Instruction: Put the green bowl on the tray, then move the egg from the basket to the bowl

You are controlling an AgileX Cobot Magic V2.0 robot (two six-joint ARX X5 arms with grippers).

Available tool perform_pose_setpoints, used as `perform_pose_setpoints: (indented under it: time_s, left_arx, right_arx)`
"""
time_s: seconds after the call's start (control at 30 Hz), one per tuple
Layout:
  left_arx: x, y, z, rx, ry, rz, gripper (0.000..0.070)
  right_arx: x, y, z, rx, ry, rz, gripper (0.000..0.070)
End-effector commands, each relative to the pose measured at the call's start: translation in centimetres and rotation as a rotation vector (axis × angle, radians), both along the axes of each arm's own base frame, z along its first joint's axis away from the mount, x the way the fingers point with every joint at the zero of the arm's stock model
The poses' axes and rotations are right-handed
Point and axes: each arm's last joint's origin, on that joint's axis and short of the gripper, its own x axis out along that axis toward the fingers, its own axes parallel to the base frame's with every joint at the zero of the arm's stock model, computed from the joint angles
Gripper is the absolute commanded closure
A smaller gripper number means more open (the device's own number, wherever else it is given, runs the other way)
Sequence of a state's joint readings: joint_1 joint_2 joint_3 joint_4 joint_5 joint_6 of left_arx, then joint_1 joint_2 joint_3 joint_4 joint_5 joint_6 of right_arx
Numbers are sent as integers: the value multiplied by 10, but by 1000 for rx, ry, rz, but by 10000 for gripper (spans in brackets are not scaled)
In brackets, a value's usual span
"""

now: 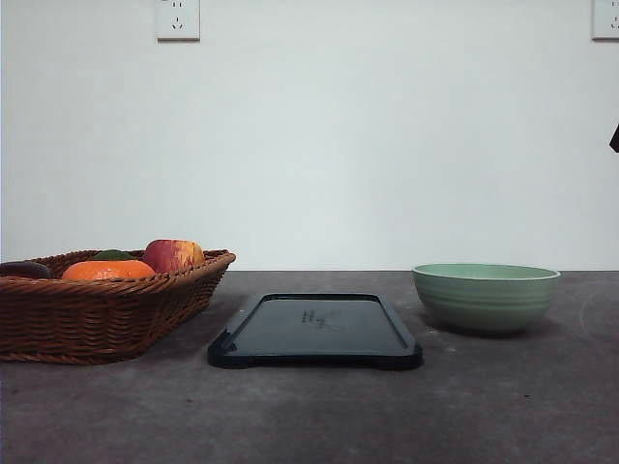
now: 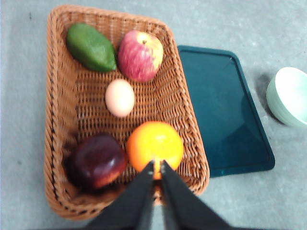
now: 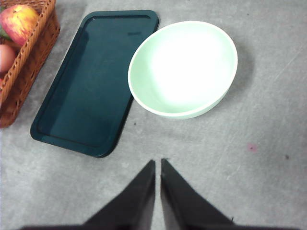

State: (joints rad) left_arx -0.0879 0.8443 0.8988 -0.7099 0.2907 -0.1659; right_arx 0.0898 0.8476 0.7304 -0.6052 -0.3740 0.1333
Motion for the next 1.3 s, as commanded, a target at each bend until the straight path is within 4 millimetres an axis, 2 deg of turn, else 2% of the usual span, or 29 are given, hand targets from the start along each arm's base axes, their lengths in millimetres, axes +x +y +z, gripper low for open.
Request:
perform_pose_setpoints:
  time_s: [0.0, 0.03, 0.07, 0.27, 0.43, 0.6, 0.77, 1.0, 1.07, 1.27]
  left_arx:
    - [1, 0, 9, 14, -44, -18, 440]
    - [1, 0, 9, 14, -46, -18, 377]
    - [2, 0, 9, 14, -49, -18, 344]
    - [2, -1, 10, 12, -59, -17, 350]
    - [2, -1, 10, 11, -58, -17, 350]
    - [2, -1, 10, 11, -58, -17, 350]
    - [2, -1, 10, 11, -60, -16, 350]
    - [3, -1, 11, 10, -73, -16, 350]
    - [3, -1, 11, 10, -75, -16, 350]
    - [3, -1, 11, 10, -75, -15, 350]
  right_arx:
    - [2, 1, 6, -6, -25, 12, 430]
    - [2, 1, 6, -6, -25, 12, 362]
    - [2, 1, 6, -6, -25, 12, 324]
    - [4, 0, 9, 19, -7, -46, 325]
    - [17, 0, 22, 36, 37, -93, 325]
    - [48, 1, 31, -13, 138, -127, 328]
    - [87, 3, 26, -90, 205, -145, 330]
    - [140, 7, 3, -132, 274, -138, 333]
    - [152, 8, -6, -133, 292, -137, 357]
    - [176, 10, -31, -143, 360, -131, 369]
